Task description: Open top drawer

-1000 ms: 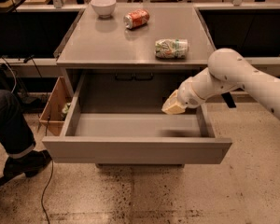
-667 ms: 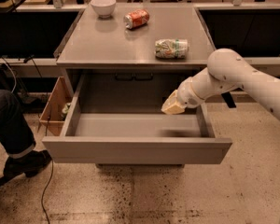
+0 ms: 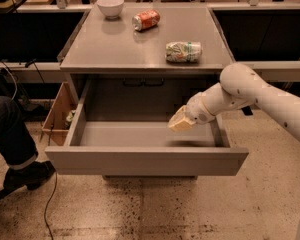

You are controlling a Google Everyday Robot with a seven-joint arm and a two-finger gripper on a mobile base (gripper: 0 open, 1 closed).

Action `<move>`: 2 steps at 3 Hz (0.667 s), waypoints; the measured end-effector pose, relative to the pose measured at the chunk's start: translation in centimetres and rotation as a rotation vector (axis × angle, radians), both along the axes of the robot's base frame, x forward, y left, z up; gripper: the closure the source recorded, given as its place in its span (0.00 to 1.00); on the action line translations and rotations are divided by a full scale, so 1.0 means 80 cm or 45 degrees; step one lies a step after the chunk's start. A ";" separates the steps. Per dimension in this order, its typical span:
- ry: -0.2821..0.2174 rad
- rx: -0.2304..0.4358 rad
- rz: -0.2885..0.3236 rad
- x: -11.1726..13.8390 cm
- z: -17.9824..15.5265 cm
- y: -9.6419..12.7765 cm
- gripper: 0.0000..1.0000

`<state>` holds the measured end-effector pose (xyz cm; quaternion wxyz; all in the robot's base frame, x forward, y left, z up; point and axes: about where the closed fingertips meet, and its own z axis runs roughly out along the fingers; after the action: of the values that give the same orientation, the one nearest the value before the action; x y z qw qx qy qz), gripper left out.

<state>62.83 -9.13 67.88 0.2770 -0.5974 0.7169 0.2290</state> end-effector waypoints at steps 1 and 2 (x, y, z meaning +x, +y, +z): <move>0.061 0.086 -0.010 -0.017 -0.024 0.006 1.00; 0.123 0.152 -0.034 -0.040 -0.035 0.004 1.00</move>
Offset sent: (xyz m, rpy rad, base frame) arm -0.0535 -0.0054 -0.0339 0.1809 0.1491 -0.0592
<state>59.63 -8.82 65.11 0.2805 -0.5585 0.7223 0.2962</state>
